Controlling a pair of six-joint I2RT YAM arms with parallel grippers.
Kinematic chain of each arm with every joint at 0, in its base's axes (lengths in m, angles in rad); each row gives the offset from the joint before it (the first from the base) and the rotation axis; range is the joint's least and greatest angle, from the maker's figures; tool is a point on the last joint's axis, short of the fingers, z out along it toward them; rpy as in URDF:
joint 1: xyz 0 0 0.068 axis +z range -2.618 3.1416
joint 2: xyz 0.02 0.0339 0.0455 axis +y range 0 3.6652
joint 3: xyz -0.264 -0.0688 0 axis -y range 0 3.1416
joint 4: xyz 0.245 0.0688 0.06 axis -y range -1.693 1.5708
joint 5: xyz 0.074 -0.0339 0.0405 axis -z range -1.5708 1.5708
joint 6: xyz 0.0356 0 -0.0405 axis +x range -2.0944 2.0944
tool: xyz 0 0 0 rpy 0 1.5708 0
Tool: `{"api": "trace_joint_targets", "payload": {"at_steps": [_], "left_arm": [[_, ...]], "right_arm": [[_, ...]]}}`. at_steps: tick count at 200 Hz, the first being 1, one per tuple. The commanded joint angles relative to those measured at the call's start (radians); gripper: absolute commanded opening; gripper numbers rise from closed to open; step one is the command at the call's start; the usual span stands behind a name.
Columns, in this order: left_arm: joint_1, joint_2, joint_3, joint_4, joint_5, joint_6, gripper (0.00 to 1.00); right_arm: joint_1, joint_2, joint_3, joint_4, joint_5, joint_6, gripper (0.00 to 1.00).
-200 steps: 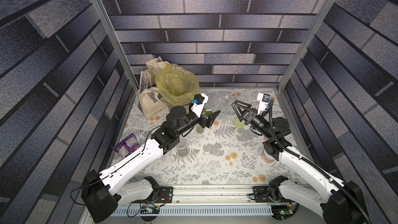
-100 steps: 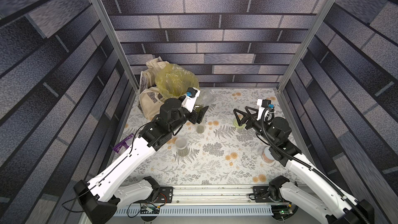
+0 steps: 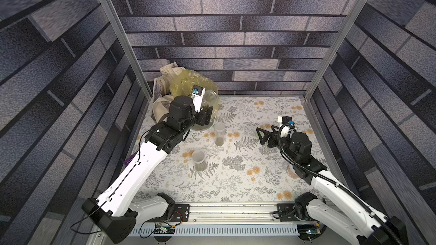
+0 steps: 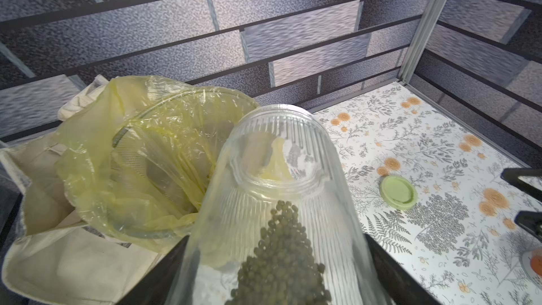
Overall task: Empty moldy mung beans from jars
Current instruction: Pour the moldy mung beans from the jar into the trash bin.
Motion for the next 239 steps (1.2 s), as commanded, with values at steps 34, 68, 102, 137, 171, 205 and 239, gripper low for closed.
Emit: {"api": "trace_joint_targets", "payload": {"at_steps": [34,68,102,137,171,205,239], "left_arm": [[0.104,0.108,0.151,0.009,-0.007,-0.057,0.52],[0.144,0.234,0.305,-0.129,-0.025,-0.051,0.52],[0.165,0.354,0.466,-0.264,-0.042,-0.041,0.52],[0.189,0.465,0.638,-0.398,-0.044,-0.045,0.52],[0.201,0.582,0.822,-0.533,-0.013,-0.046,0.52],[0.204,0.795,1.212,-0.805,0.051,-0.041,0.52],[0.212,0.934,1.427,-0.950,0.113,-0.039,0.52]], "right_arm": [[0.004,0.000,-0.025,0.040,-0.015,-0.011,1.00],[0.004,-0.016,-0.025,0.001,-0.014,-0.024,1.00],[0.004,-0.018,-0.024,-0.037,-0.025,-0.038,1.00],[0.004,-0.022,-0.018,-0.076,-0.043,-0.055,1.00],[0.004,-0.026,-0.023,-0.076,-0.056,-0.056,1.00],[0.005,-0.036,-0.027,-0.078,-0.063,-0.051,1.00],[0.004,-0.044,-0.038,-0.073,-0.063,-0.049,1.00]]}}
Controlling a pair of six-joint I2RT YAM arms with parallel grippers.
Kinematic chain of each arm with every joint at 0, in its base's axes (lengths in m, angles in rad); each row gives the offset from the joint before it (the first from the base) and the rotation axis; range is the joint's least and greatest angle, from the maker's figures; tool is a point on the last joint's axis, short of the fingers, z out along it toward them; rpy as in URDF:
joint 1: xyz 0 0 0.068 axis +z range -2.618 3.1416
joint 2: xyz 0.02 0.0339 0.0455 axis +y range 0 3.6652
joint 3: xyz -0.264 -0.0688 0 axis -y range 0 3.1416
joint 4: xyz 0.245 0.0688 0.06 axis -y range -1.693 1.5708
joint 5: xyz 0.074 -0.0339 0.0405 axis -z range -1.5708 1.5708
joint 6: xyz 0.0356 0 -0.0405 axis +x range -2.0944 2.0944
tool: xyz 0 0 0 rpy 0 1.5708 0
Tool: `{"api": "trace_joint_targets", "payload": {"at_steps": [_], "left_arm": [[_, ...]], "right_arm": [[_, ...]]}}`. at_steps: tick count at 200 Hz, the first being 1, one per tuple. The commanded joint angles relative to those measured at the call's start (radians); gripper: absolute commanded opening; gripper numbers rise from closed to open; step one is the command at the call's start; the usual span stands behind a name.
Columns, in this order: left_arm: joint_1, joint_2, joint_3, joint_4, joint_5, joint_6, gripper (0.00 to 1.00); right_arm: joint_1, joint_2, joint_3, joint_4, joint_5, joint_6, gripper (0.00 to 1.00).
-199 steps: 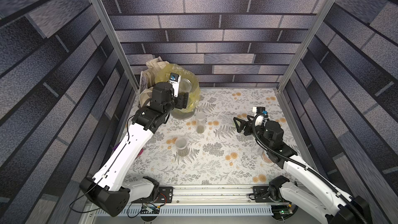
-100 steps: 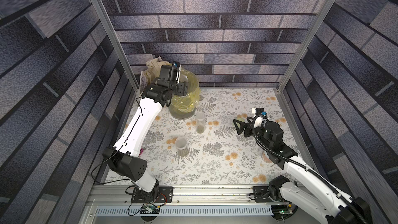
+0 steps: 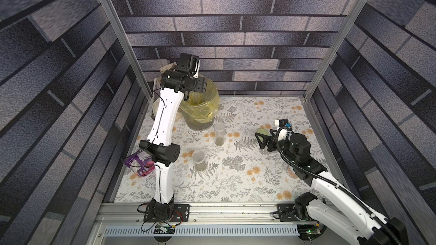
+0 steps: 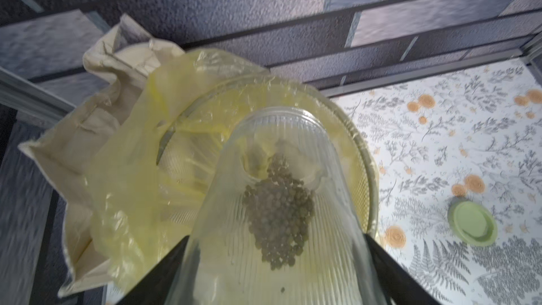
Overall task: Empty moldy mung beans from jars
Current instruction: Pour the moldy mung beans from the jar into the trash bin.
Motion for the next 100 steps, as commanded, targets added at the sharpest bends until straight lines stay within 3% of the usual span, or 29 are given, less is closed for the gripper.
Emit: {"api": "trace_joint_targets", "payload": {"at_steps": [1,62,100], "left_arm": [[0.009,0.003,0.039,-0.140,0.067,-0.004,0.52],[0.006,0.019,0.042,-0.150,0.088,-0.005,0.52],[-0.037,-0.010,0.041,-0.108,-0.019,0.044,0.52]], "right_arm": [[0.004,-0.016,-0.020,-0.004,-0.014,-0.009,1.00],[0.004,-0.024,-0.030,0.010,-0.024,-0.001,1.00],[0.004,-0.016,-0.057,0.038,0.013,0.011,1.00]]}}
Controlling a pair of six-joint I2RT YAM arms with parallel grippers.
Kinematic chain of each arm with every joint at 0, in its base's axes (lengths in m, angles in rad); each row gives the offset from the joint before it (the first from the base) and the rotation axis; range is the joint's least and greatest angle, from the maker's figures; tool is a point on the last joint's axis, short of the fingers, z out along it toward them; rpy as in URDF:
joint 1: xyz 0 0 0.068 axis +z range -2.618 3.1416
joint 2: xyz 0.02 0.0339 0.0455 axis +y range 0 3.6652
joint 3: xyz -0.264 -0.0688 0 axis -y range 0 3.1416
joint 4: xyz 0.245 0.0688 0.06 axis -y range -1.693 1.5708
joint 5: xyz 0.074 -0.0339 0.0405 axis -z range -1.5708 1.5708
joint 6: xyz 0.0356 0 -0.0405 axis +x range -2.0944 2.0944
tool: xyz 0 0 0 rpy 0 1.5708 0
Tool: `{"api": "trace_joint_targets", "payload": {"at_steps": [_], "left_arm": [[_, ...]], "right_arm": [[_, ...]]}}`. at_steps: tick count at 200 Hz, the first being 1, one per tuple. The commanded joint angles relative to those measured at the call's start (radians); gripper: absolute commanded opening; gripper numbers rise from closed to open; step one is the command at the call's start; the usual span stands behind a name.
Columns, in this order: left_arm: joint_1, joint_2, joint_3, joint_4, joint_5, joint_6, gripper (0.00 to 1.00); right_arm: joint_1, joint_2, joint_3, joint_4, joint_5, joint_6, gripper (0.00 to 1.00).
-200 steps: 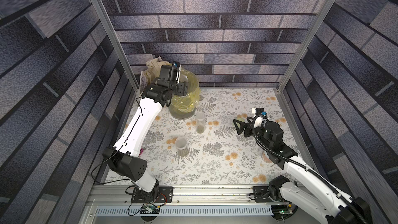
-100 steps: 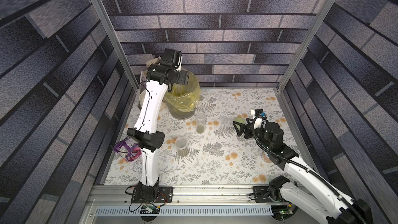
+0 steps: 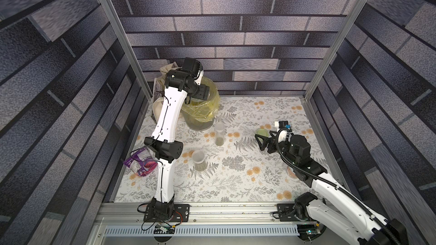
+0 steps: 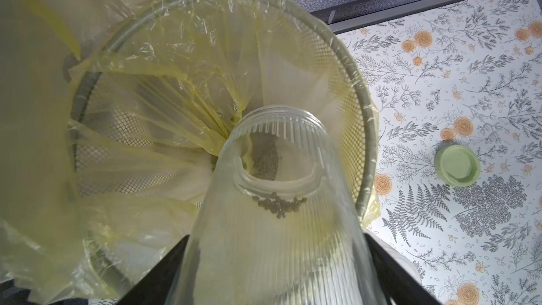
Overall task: Empty moldy mung beans from jars
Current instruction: Pour the moldy mung beans from the jar into the trash bin.
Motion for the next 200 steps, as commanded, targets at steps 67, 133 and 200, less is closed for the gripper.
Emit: {"api": "trace_joint_targets", "payload": {"at_steps": [67,133,200], "left_arm": [[-0.111,-0.087,0.024,0.158,-0.293,0.138,0.51],[-0.112,-0.197,-0.155,0.271,-0.304,0.126,0.51],[-0.049,-0.473,-0.621,0.409,-0.124,-0.009,0.52]], "right_arm": [[0.004,0.010,-0.042,0.049,0.024,-0.004,1.00],[0.004,0.013,-0.054,0.060,0.018,-0.004,1.00],[0.004,0.033,-0.051,0.070,-0.001,-0.001,1.00]]}}
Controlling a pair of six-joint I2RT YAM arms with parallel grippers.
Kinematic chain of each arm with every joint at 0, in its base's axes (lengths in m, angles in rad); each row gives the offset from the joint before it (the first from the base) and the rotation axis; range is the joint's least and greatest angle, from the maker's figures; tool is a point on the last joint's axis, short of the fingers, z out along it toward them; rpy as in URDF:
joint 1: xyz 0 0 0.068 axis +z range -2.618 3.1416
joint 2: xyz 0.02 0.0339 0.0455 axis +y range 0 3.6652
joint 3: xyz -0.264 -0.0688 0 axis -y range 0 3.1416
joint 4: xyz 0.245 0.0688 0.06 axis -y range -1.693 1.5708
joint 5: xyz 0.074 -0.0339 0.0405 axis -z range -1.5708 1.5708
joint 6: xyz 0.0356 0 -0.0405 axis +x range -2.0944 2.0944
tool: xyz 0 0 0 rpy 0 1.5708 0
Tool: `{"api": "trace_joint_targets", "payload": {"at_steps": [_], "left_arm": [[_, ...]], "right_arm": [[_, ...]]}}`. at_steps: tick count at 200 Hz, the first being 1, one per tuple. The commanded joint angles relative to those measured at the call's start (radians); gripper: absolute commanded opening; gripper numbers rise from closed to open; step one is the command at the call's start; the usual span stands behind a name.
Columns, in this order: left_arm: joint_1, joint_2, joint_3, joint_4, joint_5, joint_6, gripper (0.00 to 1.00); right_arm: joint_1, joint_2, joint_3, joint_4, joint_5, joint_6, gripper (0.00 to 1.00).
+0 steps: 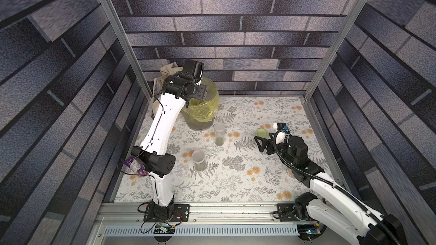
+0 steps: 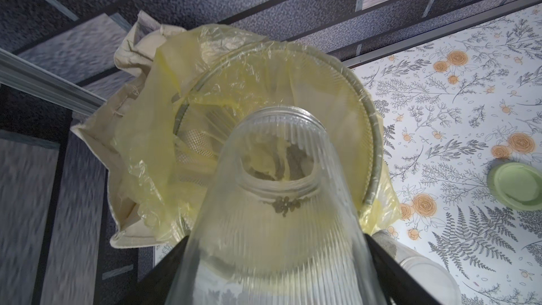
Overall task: Empty moldy mung beans from jars
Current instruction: Pour the moldy mung beans from the jar into the trash bin.
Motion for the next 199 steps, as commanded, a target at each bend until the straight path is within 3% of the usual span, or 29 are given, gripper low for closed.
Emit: {"api": "trace_joint_targets", "payload": {"at_steps": [1,30,80,101,134,160,175,199], "left_arm": [[0.006,-0.159,-0.173,0.140,0.074,-0.059,0.52],[0.007,-0.306,-0.359,0.233,0.080,-0.049,0.53],[0.022,-0.210,-0.224,0.145,0.113,-0.013,0.53],[0.051,-0.106,-0.044,-0.001,0.135,-0.021,0.53],[0.098,0.165,0.444,-0.310,0.150,-0.040,0.52],[0.084,0.177,0.451,-0.261,0.182,-0.051,0.53],[0.038,0.208,0.516,-0.298,0.088,-0.006,0.53],[-0.034,0.138,0.348,-0.155,-0.204,0.123,0.52]], "right_arm": [[0.004,0.002,-0.012,0.030,-0.009,-0.001,1.00],[0.005,-0.002,-0.016,0.036,-0.002,-0.004,1.00],[0.005,0.035,-0.014,0.053,-0.031,0.009,1.00],[0.004,0.031,-0.017,0.055,-0.029,0.011,1.00],[0.005,0.033,-0.019,0.055,-0.029,0.007,1.00],[0.004,0.038,-0.017,0.056,-0.027,0.009,1.00],[0.004,0.038,-0.015,0.054,-0.030,0.007,1.00],[0.003,0.030,-0.016,0.049,-0.025,0.004,1.00]]}}
